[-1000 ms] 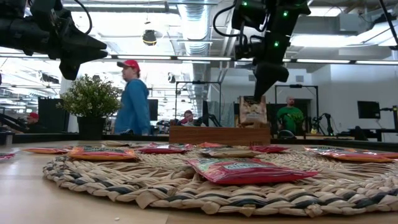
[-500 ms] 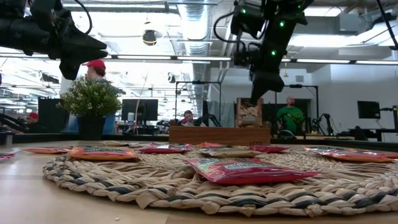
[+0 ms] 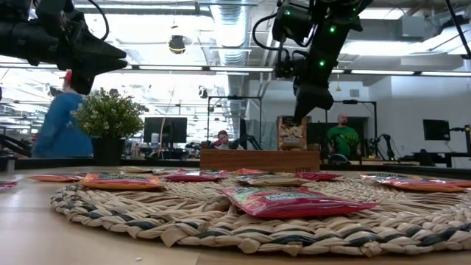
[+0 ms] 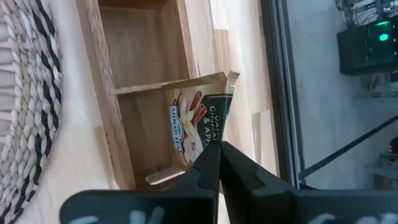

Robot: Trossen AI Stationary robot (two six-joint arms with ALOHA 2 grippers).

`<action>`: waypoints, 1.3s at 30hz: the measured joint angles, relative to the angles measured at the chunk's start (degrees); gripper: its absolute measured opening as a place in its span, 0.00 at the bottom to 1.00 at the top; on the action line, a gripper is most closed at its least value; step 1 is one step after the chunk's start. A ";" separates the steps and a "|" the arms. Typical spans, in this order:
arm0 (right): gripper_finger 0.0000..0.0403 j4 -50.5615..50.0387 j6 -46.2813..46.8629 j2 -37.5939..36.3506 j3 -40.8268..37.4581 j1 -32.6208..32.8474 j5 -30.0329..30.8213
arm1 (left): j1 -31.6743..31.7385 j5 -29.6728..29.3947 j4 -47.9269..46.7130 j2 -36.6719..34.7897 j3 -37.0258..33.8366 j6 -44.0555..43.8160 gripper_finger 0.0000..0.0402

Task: Pick & Place Tea
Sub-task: Put the gold tea bag into the wooden organizer

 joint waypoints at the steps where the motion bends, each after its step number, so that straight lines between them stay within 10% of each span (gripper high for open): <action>1: 0.00 -0.01 0.00 0.00 0.00 -0.05 -0.07 | 0.00 0.00 0.00 0.00 0.00 0.00 0.24; 39: 0.00 -1.12 0.02 0.00 0.00 -1.88 -2.65 | -0.01 0.00 0.00 0.00 0.00 -0.28 0.24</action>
